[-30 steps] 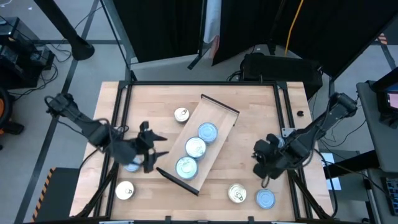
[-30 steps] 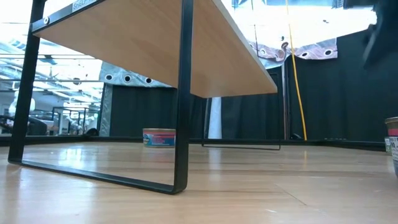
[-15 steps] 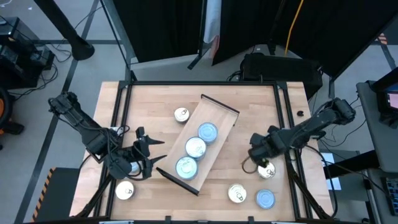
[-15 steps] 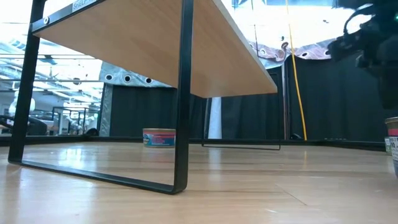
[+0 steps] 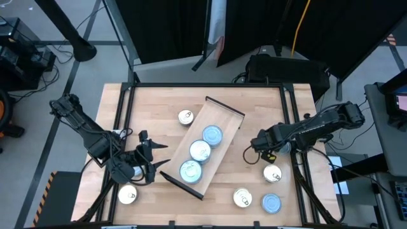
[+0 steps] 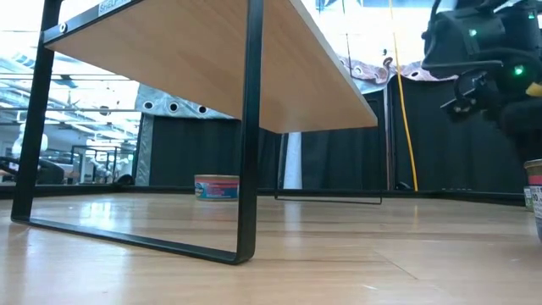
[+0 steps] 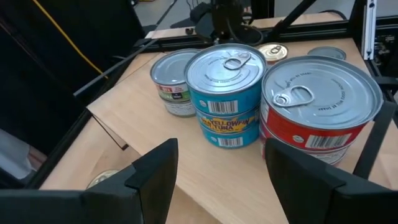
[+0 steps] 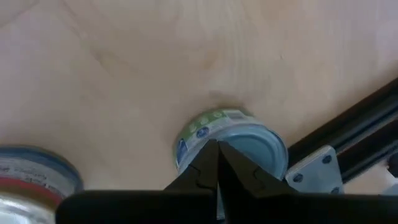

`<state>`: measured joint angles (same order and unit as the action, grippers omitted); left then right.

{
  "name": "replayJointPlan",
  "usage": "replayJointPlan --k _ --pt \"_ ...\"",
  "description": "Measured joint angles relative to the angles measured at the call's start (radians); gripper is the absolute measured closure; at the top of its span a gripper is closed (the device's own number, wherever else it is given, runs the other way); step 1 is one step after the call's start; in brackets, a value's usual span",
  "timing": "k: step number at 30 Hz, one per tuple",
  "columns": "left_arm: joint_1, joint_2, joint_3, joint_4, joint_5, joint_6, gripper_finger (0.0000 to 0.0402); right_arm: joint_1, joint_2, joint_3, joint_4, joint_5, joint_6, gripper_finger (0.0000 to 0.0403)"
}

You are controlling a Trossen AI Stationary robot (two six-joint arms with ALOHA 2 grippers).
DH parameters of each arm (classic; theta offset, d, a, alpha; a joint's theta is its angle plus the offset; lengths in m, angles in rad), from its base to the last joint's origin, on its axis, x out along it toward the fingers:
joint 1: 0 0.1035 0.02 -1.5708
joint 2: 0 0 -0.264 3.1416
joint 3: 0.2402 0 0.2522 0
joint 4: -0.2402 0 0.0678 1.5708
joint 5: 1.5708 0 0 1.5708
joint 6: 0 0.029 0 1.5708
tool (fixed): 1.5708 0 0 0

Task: Stack canned seafood by type on shelf
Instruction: Stack the green tuna can on top of the other green tuna can on the shelf

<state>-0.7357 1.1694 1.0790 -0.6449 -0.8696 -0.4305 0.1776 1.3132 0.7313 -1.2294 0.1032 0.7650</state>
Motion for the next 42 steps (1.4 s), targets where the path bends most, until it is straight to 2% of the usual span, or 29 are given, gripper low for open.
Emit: replayJointPlan --k 14,24,28,31,37,42 --pt "0.000 0.000 0.000 0.000 0.000 0.001 0.0162 0.001 -0.004 -0.092 0.098 0.011 -0.022 0.0402" --pt "0.000 0.000 0.000 -0.001 0.001 0.002 0.0162 0.000 0.001 -0.106 0.236 -0.001 -0.019 0.0402" --pt "0.000 0.000 0.000 0.000 0.001 0.002 0.0162 0.000 -0.002 -0.106 0.279 0.025 -0.007 0.0402" --pt "0.000 0.000 0.001 0.000 0.001 0.002 0.0162 0.000 -0.003 -0.089 0.236 0.045 0.025 0.0402" --pt "0.000 0.000 0.001 0.000 0.002 0.002 0.0162 0.001 -0.003 0.009 -0.005 0.115 0.092 0.0402" --pt "0.000 0.000 0.001 -0.001 0.002 0.002 0.0162 -0.001 -0.003 -0.016 -0.008 0.127 0.100 0.0403"
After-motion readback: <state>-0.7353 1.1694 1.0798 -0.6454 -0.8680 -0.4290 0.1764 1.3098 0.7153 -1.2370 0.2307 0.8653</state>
